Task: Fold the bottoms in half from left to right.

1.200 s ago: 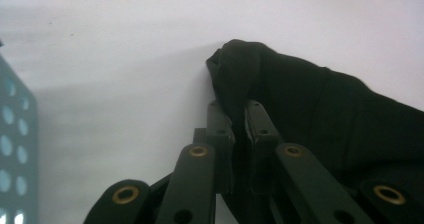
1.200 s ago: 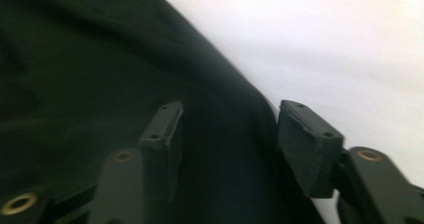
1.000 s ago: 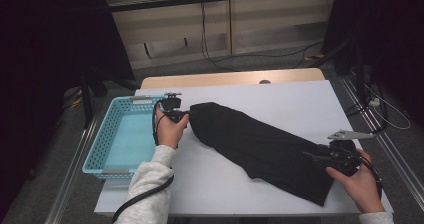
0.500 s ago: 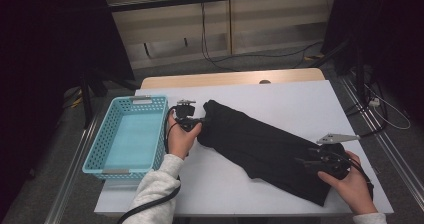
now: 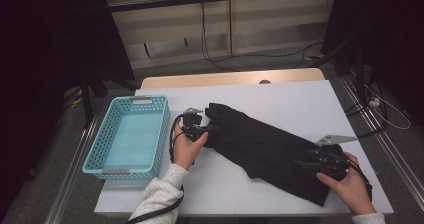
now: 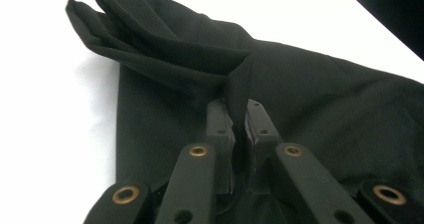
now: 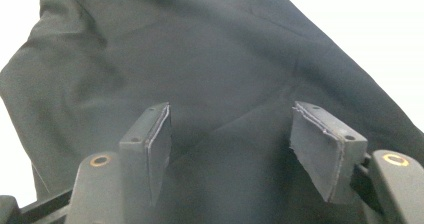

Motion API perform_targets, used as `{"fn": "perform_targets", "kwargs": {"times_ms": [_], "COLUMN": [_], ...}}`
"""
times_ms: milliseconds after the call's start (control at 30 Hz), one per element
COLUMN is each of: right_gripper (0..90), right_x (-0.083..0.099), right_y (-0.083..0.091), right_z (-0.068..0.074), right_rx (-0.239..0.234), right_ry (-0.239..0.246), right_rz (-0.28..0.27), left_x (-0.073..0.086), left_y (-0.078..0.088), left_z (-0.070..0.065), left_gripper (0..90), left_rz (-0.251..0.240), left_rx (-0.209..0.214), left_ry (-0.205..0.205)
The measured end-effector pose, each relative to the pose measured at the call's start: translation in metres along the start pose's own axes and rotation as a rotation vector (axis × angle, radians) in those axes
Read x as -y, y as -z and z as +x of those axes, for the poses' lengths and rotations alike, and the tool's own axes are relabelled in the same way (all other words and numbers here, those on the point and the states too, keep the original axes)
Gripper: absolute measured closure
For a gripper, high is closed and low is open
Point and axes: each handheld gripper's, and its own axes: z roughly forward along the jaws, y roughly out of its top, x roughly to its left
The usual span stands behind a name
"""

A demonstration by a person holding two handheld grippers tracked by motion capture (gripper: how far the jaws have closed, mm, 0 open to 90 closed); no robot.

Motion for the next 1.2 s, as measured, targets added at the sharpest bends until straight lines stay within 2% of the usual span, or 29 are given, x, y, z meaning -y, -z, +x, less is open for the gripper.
{"fn": "perform_targets", "kwargs": {"times_ms": [200,333,367,400,433,467,500,667,900,1067,1200], "right_gripper": [33.3,33.1,32.7,32.5,32.5,32.4,32.4,32.4,32.2,32.1,32.1], "right_x": [0.0,0.0,0.001,0.001,0.001,0.001,0.001,0.002,0.003,0.003,0.004], "right_y": [-0.001,-0.001,-0.001,-0.002,-0.002,-0.002,-0.002,-0.004,-0.005,-0.006,-0.006], "right_z": [0.0,0.0,0.0,0.0,0.0,0.0,0.0,0.0,0.001,0.0,0.001], "right_rx": [0.0,-0.001,-0.003,-0.004,-0.004,-0.005,-0.006,-0.009,-0.012,-0.013,-0.013], "right_ry": [-0.004,-0.006,0.001,0.001,-0.002,-0.003,-0.003,-0.003,0.002,-0.006,-0.008], "right_rz": [0.001,0.003,0.004,0.006,0.007,0.008,0.009,0.021,0.023,0.019,0.016], "left_x": [-0.003,-0.006,-0.007,-0.007,-0.007,-0.007,-0.006,0.0,0.014,0.019,0.024], "left_y": [0.001,0.001,0.001,0.001,-0.001,-0.001,-0.004,-0.009,-0.012,-0.011,-0.016], "left_z": [0.0,-0.007,-0.015,-0.015,-0.025,-0.025,-0.034,-0.051,-0.061,-0.076,-0.08], "left_gripper": [84.0,84.0,84.1,84.0,84.1,84.1,84.1,84.0,84.0,84.1,83.8], "left_rz": [-0.015,-0.029,-0.03,-0.03,-0.028,-0.028,-0.021,0.013,0.049,0.063,0.085], "left_rx": [0.007,0.022,0.04,0.04,0.056,0.056,0.08,0.116,0.169,0.204,0.215], "left_ry": [-0.001,-0.024,-0.047,-0.047,-0.08,-0.08,-0.1,-0.153,-0.175,-0.234,-0.243]}}
